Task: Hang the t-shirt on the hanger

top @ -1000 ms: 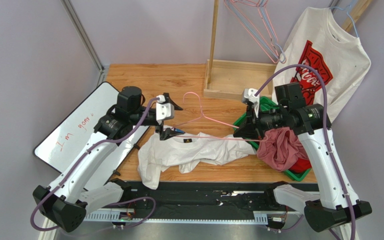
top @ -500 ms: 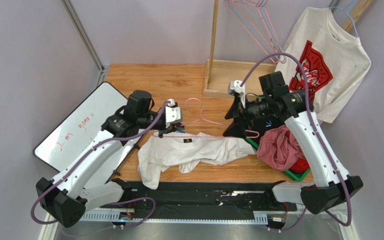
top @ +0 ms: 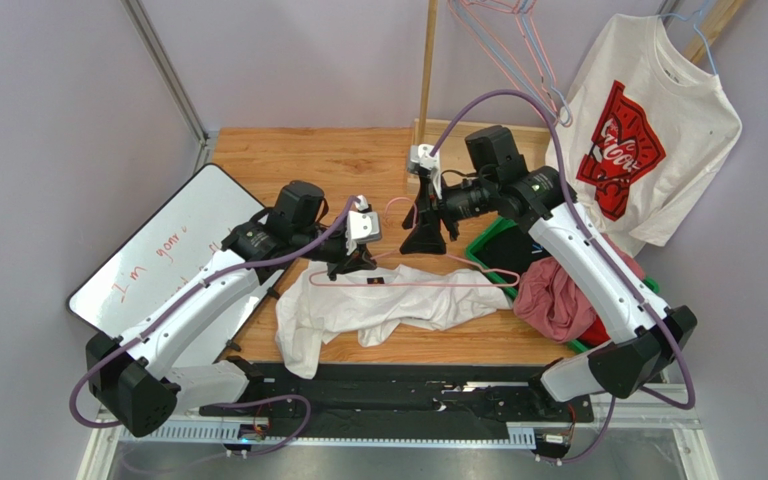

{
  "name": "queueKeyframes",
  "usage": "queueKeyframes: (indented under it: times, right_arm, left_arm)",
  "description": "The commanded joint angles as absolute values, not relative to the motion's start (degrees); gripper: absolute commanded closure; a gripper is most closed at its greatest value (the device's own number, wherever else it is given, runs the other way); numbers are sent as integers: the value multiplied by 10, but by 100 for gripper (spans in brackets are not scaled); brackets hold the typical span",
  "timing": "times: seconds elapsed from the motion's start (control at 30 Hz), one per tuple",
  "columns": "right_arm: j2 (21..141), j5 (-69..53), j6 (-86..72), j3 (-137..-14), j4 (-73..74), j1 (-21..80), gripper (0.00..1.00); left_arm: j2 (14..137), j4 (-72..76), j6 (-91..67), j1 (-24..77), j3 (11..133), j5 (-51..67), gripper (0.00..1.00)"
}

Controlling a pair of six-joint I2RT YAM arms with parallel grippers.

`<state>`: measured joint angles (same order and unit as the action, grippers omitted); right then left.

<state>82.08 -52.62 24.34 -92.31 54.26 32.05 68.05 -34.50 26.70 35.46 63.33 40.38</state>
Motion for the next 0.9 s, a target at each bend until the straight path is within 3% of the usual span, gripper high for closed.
queueKeyframes:
  times: [0.0,0.03,0.07,0.17,0.27,0.3,0.43,0.63,0.87]
  right_arm:
    - [841,-521,217,-933,494,326,50]
    - [845,-521,222,-932,497,326,58]
    - [846,-519,237,-930,501,326,77]
    - [839,-508,273,-924,532,324,99]
    - [825,-501,311,-918,574,320,100]
    - [821,-498,321,-911,589,318,100]
    - [788,-485,387,-885,639,285,100]
    - [755,-479,432,-835,677,238,100]
    - [814,-501,413,-880,639,221,100]
  left_arm:
    - [682,-319,231,360,647,407,100]
    - [683,-317,228,361,646,407,100]
    - [684,-317,225,360,645,405,100]
    - [683,-317,221,360,643,399,100]
    - [685,-315,213,360,639,401,96]
    - [684,-314,210,360,638,400,68]
    - [667,-351,231,323,629,447,38]
    - [674,-407,339,233,610,412,39]
    - [820,-490,393,218,689,338,41]
